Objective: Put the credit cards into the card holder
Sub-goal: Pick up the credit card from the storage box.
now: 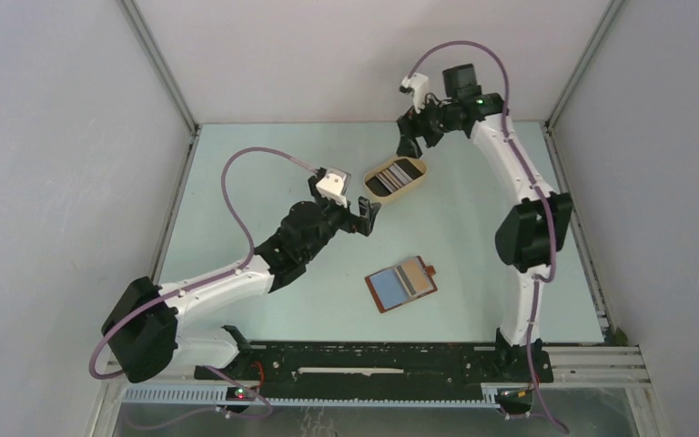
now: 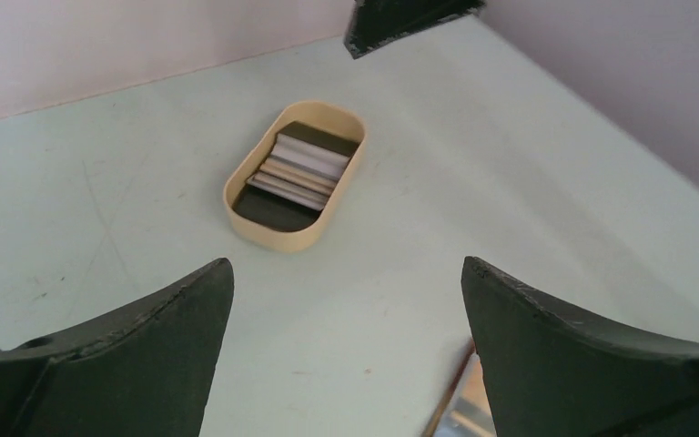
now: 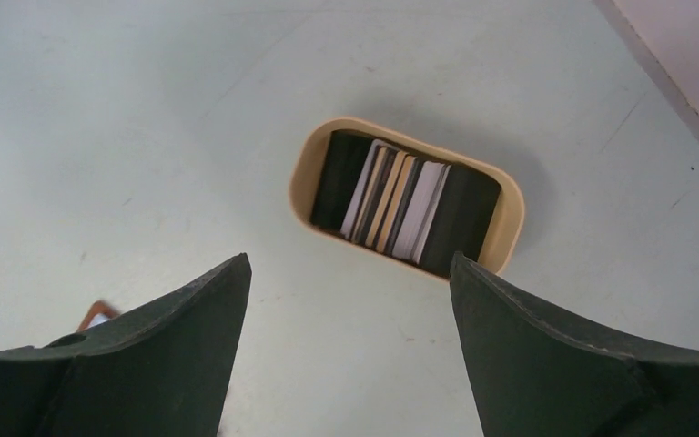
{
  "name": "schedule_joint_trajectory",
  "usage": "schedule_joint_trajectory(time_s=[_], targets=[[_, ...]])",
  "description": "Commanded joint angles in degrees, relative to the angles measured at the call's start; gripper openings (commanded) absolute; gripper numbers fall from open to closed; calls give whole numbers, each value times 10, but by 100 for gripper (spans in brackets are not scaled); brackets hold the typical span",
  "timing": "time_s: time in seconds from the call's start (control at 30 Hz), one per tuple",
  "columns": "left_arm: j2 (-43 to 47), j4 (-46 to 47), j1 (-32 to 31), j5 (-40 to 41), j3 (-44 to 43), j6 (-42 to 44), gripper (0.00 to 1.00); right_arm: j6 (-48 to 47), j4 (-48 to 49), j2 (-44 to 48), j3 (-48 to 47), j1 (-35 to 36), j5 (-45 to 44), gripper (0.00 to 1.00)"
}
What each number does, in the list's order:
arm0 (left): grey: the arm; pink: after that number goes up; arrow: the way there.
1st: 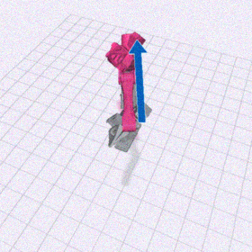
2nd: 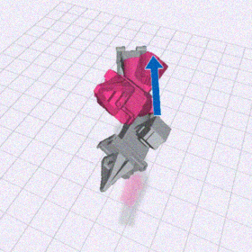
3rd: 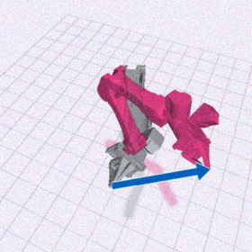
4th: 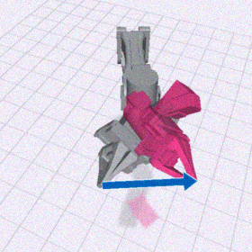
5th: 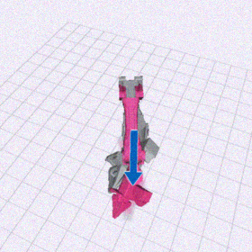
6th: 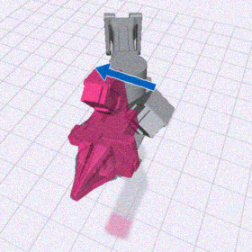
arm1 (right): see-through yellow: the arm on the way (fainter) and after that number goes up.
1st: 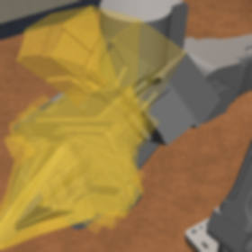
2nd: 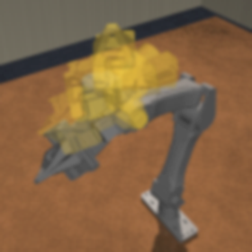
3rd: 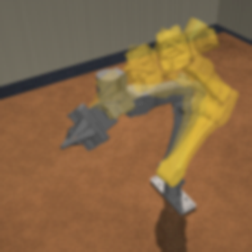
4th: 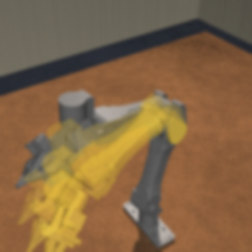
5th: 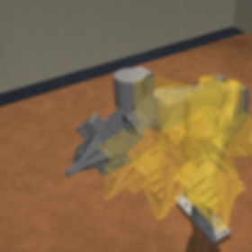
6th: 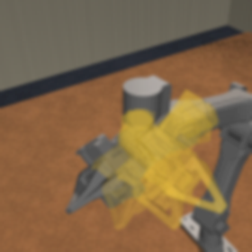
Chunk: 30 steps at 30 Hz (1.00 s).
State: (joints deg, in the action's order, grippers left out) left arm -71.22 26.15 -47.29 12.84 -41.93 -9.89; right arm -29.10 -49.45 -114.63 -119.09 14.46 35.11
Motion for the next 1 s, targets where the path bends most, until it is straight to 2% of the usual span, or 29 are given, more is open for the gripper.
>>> schedule_joint_trajectory(time_s=[0.0,0.17,0.43,0.97], targets=[[-14,23,5,13,24,63,100,4,-62,-82,-97,25,-102,88],[-11,67,4,-19,60,43,100,26,-74,-183,-193,34,-158,83],[-3,88,5,-27,79,36,100,45,-65,-275,-257,36,-204,69],[-4,93,4,-16,81,33,100,53,-67,-343,-284,31,-210,67]])
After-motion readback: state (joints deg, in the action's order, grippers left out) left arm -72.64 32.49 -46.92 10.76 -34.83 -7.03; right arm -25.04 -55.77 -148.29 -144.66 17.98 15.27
